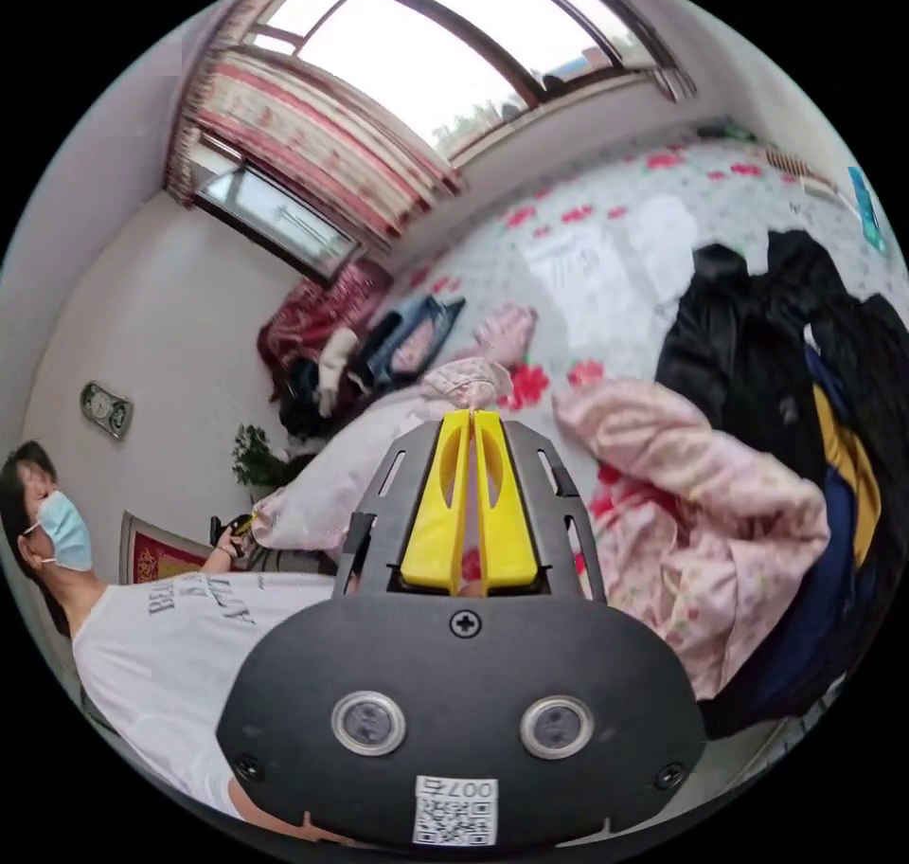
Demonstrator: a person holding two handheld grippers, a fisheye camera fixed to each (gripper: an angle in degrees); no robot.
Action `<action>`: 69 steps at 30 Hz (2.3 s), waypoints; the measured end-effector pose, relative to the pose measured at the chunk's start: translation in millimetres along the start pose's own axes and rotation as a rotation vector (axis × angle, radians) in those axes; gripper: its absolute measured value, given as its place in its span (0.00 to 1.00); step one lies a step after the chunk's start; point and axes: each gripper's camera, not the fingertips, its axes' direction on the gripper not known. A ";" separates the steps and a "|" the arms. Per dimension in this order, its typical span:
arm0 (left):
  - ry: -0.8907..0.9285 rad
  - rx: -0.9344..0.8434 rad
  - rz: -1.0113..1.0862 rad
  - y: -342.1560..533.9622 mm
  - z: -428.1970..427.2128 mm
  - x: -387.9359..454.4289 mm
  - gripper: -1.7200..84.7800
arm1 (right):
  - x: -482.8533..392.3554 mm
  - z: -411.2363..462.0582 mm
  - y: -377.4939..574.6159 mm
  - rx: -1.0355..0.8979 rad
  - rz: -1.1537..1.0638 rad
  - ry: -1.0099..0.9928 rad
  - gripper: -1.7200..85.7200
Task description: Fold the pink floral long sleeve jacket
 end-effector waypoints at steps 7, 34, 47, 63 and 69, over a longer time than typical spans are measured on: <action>-0.122 -0.131 -0.013 17.6 118.4 -22.8 0.03 | 0.1 106.3 45.3 -0.278 -0.013 0.080 0.02; -0.115 -0.455 0.423 188.2 482.8 98.8 0.09 | 146.4 255.3 2.5 -0.339 0.030 0.618 0.02; -0.209 -0.548 0.419 216.2 611.8 134.7 0.08 | 323.8 241.5 -93.7 -0.348 0.018 0.655 0.02; -0.315 -0.699 0.719 285.3 716.3 156.7 0.09 | 416.2 162.9 -141.1 -0.339 0.073 0.898 0.04; -0.268 -0.711 0.737 293.9 727.8 124.5 0.09 | 272.9 141.3 -62.0 -0.021 -0.266 0.553 0.09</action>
